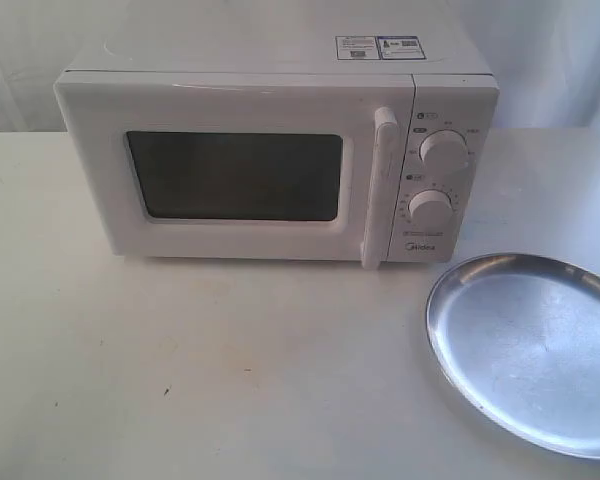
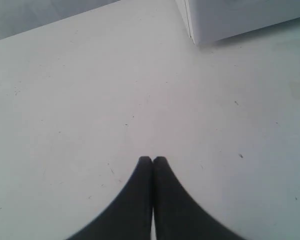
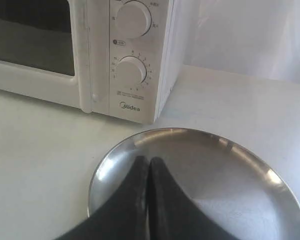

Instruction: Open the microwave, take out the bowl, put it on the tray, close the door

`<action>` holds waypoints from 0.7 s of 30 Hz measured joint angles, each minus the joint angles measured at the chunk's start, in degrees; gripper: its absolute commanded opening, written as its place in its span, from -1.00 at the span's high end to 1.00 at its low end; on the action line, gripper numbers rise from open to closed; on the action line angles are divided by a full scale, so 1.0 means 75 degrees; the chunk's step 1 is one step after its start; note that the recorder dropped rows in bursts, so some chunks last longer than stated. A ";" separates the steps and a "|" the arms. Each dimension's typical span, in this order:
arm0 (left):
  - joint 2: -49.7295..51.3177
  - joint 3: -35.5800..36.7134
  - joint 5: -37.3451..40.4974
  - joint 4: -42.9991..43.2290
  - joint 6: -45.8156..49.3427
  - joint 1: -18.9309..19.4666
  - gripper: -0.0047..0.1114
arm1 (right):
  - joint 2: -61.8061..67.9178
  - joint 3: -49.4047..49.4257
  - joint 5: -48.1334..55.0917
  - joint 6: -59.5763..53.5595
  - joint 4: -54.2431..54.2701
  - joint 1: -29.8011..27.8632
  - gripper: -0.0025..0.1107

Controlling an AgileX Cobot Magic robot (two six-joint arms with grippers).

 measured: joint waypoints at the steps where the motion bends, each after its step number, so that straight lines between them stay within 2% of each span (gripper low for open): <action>1: 0.0000 0.0000 0.0000 0.0000 0.0000 0.0000 0.92 | 0.0000 0.0000 0.0000 0.0000 0.0000 0.0000 0.96; 8: 0.0000 0.0000 0.0000 0.0000 0.0000 0.0000 0.92 | 0.0000 0.0000 -0.0177 0.0000 0.0000 0.0000 0.96; 13: 0.0000 0.0000 0.0000 0.0000 0.0000 0.0000 0.92 | 0.0000 0.0000 -0.1593 0.0070 0.0080 0.0000 0.96; 21: 0.0000 0.0000 0.0000 0.0000 0.0000 0.0000 0.92 | 0.0000 0.0000 -0.3460 0.3011 0.0937 0.0000 0.96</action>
